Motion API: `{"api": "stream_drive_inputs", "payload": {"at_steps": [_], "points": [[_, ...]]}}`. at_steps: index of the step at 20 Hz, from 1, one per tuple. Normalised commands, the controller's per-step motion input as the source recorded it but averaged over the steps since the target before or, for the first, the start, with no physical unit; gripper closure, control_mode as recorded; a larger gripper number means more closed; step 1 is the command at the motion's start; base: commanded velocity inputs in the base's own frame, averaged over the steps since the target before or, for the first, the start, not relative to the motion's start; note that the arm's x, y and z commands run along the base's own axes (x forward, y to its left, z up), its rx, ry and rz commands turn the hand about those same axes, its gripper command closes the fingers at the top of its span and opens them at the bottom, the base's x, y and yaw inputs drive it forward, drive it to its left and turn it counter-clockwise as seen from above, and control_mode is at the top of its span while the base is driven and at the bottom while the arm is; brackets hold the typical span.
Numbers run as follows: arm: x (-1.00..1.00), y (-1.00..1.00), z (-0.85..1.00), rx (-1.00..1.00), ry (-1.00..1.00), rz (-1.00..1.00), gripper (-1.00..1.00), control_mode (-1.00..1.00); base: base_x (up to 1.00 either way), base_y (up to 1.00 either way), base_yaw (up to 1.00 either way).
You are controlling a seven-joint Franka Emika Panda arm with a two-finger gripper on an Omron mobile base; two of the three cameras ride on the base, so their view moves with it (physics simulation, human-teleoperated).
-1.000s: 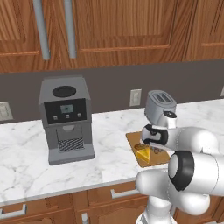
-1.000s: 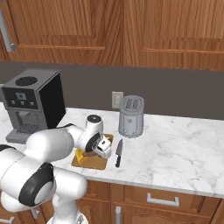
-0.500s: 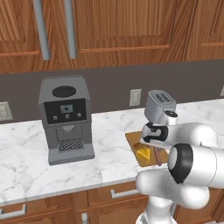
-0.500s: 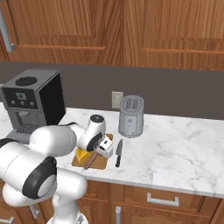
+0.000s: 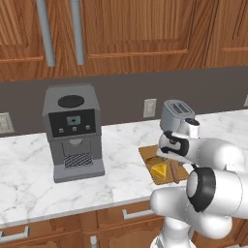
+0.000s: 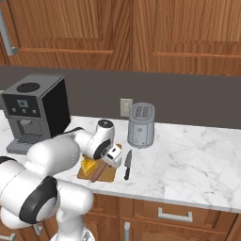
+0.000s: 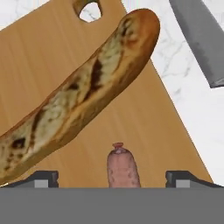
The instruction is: Retrieve the sausage and cheese from the fridge and place them on the cutting board on the counter.
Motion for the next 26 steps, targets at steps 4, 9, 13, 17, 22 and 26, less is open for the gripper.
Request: {"api": "stream_drive_inputs", "payload": {"at_steps": [4,9,13,17,22,26], "points": [[-0.26,-0.02,0.21,0.0,0.0,0.0,-1.0,-1.0,0.0,0.0,0.0],[-0.33,0.0,0.25,0.0,0.0,0.0,-1.0,-1.0,0.0,0.0,0.0],[-0.45,0.0,0.29,0.0,0.01,0.04,-1.0,-1.0,0.0,0.0,0.0],[-0.54,0.0,0.26,0.0,-0.01,0.13,-1.0,-1.0,0.0,0.0,0.0],[-0.6,0.0,0.3,-0.04,-0.1,0.18,-1.0,-1.0,0.0,0.0,0.0],[-0.57,0.0,0.4,0.0,-0.11,0.15,-1.0,-1.0,0.0,0.0,0.0]]}}
